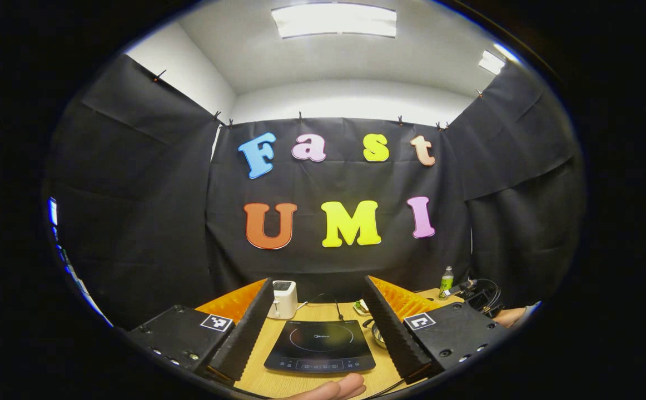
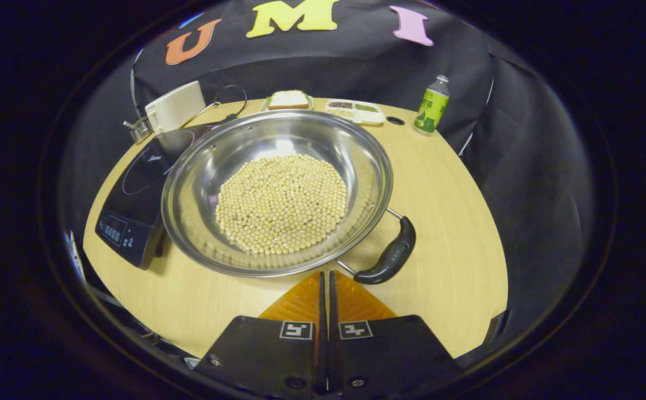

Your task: First push the handle of the pot to place it horizontally, then grasp the pot with both hands and set it on the induction cooktop.

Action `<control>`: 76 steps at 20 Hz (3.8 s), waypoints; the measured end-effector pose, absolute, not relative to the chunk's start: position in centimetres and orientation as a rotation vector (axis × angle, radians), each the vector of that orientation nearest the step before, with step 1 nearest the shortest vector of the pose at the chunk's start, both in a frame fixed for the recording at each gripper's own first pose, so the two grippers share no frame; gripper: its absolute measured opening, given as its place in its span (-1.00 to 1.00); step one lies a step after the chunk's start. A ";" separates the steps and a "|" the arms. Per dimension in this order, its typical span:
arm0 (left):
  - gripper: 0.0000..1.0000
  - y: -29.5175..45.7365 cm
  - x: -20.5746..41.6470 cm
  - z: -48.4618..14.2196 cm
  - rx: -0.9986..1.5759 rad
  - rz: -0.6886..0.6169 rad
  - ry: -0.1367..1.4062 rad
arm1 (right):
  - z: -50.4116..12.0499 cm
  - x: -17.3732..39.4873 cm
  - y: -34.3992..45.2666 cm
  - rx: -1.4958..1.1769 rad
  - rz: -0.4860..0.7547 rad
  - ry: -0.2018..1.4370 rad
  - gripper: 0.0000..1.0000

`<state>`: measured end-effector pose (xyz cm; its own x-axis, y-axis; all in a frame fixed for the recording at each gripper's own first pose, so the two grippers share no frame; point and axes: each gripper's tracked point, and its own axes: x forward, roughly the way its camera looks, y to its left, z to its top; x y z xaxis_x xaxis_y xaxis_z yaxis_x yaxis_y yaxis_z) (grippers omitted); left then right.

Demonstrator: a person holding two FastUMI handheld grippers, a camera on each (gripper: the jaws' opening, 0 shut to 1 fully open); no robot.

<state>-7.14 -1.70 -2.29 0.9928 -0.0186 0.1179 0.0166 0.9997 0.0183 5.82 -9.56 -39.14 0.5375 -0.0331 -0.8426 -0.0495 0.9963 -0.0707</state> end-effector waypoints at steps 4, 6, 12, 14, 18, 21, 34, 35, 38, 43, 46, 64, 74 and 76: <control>0.92 -0.9 -8.5 -1.9 0.005 0.011 -0.147 | -39.3 7.4 -11.4 -0.110 -0.011 0.979 -0.94; 0.91 -1.2 -8.9 -1.8 -0.006 -0.001 -0.152 | -39.4 8.6 -11.9 -0.091 0.002 0.953 -0.94; 0.91 -0.7 -8.2 -2.6 0.011 0.016 -0.130 | -39.7 13.0 -13.7 -0.126 0.103 0.796 -0.91; 0.91 -0.7 -7.6 -3.4 0.016 0.018 -0.110 | -39.6 14.3 -14.3 -0.128 0.136 0.753 -0.91; 0.91 -0.9 -6.2 -4.9 0.010 0.008 -0.062 | -39.9 15.5 -14.6 -0.147 0.162 0.723 -0.95; 0.91 -2.2 -4.5 -6.2 -0.046 -0.036 -0.025 | -39.9 16.5 -14.6 -0.174 0.177 0.697 -0.92; 0.89 -4.7 4.5 -11.8 -0.069 -0.097 0.117 | -36.6 15.6 -15.1 -0.184 0.164 0.614 -0.87; 0.89 -5.7 5.3 -12.5 -0.078 -0.125 0.134 | -35.8 15.1 -15.1 -0.176 0.166 0.596 -0.87; 0.90 -8.3 7.6 -14.8 -0.090 -0.196 0.198 | -33.7 13.5 -14.9 -0.150 0.180 0.560 -0.63; 0.90 -11.1 11.2 -20.8 -0.065 -0.241 0.359 | -30.4 11.8 -14.5 -0.094 0.195 0.489 0.81; 0.90 -12.0 12.5 -23.6 -0.026 -0.241 0.430 | -29.2 12.1 -14.7 -0.041 0.176 0.480 0.94; 0.90 -15.4 19.5 -36.7 -0.006 -0.203 0.821 | -35.2 22.5 -16.1 0.090 0.095 0.613 0.87; 0.22 -16.6 21.2 -37.5 -0.020 -0.191 0.871 | -38.2 23.7 -16.1 0.106 0.086 0.755 0.69; 0.41 -16.6 21.4 -38.0 -0.003 -0.201 0.872 | -38.4 23.4 -15.7 0.197 0.041 0.801 0.56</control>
